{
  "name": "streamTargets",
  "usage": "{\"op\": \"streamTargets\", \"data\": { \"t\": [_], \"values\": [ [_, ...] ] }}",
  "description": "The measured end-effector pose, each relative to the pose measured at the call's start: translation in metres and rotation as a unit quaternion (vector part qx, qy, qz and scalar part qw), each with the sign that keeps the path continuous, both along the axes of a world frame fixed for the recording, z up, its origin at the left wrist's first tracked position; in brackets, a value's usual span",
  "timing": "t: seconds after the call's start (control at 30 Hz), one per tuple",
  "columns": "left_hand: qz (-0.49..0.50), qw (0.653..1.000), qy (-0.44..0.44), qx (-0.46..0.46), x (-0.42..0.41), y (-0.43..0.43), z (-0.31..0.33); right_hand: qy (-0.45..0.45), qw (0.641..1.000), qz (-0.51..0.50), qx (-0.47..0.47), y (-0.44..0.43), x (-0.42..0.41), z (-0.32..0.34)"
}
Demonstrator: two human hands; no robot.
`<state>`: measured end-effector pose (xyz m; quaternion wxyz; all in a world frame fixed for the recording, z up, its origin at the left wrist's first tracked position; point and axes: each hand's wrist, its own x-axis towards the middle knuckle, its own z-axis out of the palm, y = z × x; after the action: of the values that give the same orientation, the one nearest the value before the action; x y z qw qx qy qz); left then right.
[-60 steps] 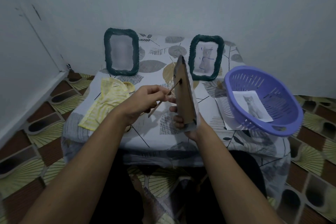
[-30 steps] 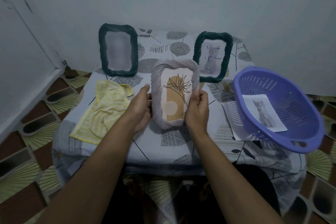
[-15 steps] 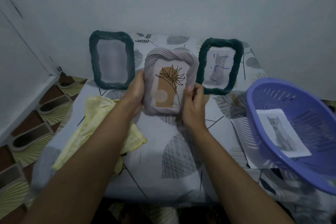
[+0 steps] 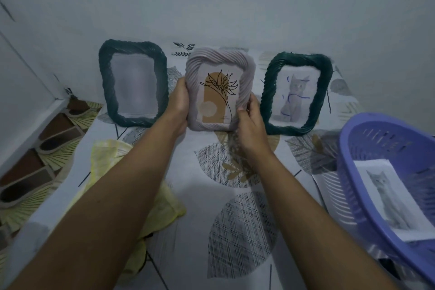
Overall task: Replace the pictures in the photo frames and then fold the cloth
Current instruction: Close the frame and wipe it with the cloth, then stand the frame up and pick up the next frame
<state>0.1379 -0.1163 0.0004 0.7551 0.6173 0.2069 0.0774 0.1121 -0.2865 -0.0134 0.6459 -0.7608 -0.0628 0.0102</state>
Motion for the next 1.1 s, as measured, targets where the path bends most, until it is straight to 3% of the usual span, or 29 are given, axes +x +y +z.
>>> {"op": "streamTargets", "data": {
  "t": [1.1],
  "values": [
    [0.046, 0.997, 0.059, -0.030, 0.011, -0.003, -0.003, 0.090, 0.995, 0.022, -0.044, 0.007, 0.007, 0.012]
  ]
}}
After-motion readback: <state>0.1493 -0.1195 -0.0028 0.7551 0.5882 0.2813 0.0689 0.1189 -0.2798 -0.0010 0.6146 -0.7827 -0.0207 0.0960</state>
